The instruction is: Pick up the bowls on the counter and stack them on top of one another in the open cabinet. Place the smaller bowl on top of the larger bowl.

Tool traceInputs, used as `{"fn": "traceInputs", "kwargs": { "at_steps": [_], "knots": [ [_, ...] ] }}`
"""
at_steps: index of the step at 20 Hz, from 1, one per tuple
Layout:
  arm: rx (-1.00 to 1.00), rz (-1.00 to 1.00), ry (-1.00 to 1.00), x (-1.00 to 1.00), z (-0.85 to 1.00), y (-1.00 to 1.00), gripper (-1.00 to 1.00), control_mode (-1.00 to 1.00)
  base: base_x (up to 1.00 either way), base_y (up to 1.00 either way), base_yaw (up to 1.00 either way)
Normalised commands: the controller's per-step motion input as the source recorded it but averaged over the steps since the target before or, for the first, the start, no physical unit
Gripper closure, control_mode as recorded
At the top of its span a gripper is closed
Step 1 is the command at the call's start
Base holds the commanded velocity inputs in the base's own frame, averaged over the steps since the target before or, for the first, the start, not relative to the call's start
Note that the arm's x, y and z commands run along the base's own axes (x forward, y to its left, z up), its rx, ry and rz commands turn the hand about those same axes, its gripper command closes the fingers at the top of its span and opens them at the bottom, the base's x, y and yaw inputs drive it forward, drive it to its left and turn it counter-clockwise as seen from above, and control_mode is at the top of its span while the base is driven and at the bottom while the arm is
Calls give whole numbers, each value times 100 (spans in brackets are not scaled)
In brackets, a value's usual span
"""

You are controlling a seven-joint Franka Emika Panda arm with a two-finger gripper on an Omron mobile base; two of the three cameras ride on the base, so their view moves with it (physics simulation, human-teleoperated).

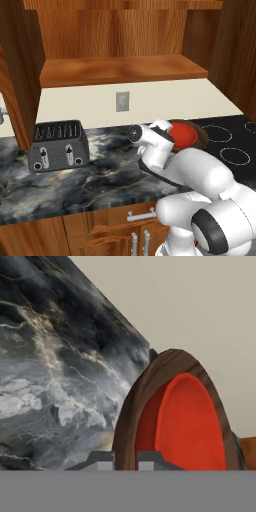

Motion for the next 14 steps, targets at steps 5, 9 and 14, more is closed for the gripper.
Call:
{"fn": "traceInputs", "kwargs": {
  "at_steps": [5, 9, 14],
  "knots": [
    [0, 14, 0, -29, 29, 15, 100, -100, 0, 0, 0],
    [0, 16, 0, -39, 23, 16, 100, -100, 0, 0, 0],
    [0, 18, 0, -43, 24, 15, 100, -100, 0, 0, 0]
  ]
}}
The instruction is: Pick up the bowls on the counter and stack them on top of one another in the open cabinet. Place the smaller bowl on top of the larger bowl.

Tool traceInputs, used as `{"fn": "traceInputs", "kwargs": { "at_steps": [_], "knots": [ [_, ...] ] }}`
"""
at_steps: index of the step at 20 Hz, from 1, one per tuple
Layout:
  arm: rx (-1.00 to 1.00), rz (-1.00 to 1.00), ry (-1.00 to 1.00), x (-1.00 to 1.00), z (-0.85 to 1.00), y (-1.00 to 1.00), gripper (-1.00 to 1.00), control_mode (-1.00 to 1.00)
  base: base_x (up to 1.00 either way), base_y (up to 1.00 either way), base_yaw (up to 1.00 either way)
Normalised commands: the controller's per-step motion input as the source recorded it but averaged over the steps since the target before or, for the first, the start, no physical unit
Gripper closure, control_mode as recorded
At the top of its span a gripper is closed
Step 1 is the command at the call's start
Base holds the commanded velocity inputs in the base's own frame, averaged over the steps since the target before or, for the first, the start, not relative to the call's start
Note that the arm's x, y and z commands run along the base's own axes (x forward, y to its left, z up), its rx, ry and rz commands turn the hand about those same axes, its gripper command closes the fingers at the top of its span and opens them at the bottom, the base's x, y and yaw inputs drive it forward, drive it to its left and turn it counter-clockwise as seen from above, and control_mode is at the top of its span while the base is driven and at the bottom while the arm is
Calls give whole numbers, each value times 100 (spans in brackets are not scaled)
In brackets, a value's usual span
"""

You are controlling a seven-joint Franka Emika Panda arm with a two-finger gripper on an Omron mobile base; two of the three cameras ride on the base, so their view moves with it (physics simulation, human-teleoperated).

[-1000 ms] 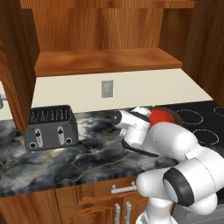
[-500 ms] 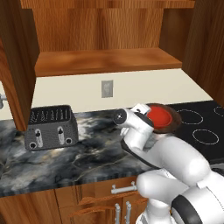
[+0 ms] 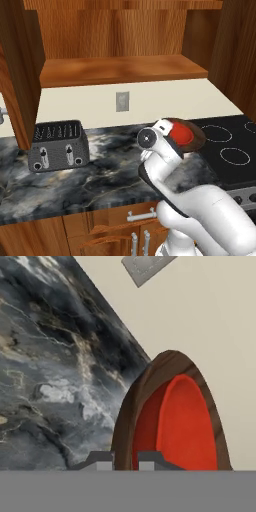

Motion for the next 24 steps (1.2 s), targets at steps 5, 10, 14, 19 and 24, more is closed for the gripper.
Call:
{"fn": "traceInputs", "kwargs": {
  "at_steps": [5, 10, 14, 19, 24],
  "knots": [
    [0, 20, 0, -40, 25, 11, 100, -100, 0, 0, 0],
    [0, 22, 0, -39, 26, 7, 100, -100, 0, 0, 0],
    [0, 25, 0, -40, 26, 7, 100, -100, 0, 0, 0],
    [0, 27, 0, -43, 28, 10, 100, -100, 0, 0, 0],
    [0, 26, 0, -43, 30, 10, 100, -100, 0, 0, 0]
  ]
}}
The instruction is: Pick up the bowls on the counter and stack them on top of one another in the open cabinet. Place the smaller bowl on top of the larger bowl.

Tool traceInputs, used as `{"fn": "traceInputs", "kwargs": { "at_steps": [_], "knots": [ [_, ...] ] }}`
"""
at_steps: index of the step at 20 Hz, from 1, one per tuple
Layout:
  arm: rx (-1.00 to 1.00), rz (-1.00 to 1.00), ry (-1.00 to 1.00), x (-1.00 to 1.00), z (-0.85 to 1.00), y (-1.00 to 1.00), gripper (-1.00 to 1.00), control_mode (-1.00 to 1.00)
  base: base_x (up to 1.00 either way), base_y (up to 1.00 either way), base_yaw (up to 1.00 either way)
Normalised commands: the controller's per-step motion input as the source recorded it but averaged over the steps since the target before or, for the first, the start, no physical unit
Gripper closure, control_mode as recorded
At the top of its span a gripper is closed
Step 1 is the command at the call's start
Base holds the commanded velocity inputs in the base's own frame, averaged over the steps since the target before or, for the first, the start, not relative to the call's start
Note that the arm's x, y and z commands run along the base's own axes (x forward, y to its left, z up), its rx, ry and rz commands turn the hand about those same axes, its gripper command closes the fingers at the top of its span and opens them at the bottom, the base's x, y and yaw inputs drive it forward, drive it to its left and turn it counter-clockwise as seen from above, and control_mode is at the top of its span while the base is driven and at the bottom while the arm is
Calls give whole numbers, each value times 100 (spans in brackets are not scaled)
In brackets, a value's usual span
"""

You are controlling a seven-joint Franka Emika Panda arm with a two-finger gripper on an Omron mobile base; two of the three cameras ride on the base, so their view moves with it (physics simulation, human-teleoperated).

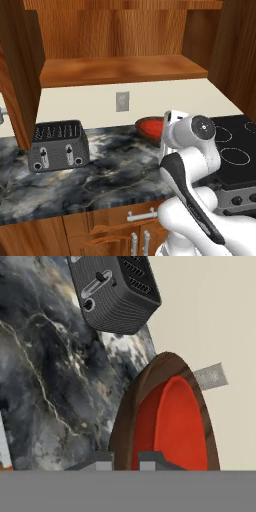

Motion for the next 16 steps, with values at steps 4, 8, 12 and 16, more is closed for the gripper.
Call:
{"fn": "traceInputs", "kwargs": {
  "at_steps": [4, 8, 12, 16],
  "knots": [
    [0, 24, 0, -46, 25, 8, 100, -100, 0, 0, 0],
    [0, 22, -2, -45, 23, 6, 100, -100, 0, 0, 0],
    [0, 20, -2, -41, 22, 9, 100, -100, 0, 0, 0],
    [0, 19, -5, -32, 29, 8, 100, -100, 0, 0, 0]
  ]
}}
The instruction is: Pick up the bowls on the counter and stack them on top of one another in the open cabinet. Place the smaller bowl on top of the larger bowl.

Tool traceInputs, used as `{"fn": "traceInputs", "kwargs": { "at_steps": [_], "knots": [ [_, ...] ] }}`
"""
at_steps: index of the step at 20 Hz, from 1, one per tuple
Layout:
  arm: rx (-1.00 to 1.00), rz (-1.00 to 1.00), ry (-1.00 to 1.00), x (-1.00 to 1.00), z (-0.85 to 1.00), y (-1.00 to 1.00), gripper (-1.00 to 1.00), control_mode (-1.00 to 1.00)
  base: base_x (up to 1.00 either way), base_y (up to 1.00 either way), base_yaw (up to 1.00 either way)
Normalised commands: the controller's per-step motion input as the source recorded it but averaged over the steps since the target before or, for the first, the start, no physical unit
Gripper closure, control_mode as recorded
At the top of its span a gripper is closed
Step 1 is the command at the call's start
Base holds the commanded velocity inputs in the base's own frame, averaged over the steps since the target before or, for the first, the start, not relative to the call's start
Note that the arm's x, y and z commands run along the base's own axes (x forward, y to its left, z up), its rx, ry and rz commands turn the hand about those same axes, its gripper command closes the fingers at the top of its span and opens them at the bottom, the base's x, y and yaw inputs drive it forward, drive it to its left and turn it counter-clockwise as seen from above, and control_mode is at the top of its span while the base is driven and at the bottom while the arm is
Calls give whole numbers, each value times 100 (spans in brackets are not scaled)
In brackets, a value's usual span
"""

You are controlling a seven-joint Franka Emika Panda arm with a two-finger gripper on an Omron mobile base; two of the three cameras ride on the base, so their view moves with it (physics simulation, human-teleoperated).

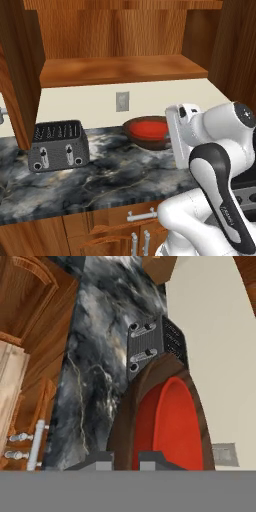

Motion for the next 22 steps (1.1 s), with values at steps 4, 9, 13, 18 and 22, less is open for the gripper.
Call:
{"fn": "traceInputs", "kwargs": {
  "at_steps": [4, 9, 13, 18, 22],
  "knots": [
    [0, 17, -11, -17, 36, 6, 100, -100, 0, 0, 0],
    [0, 16, -12, -13, 39, 4, 100, -100, 0, 0, 0],
    [0, 13, -9, -4, 38, 9, 100, -100, 0, 0, 0],
    [0, 10, -8, 0, 32, 21, 100, -100, 0, 0, 0],
    [0, 2, -5, 8, 15, 46, 100, -100, 0, 0, 0]
  ]
}}
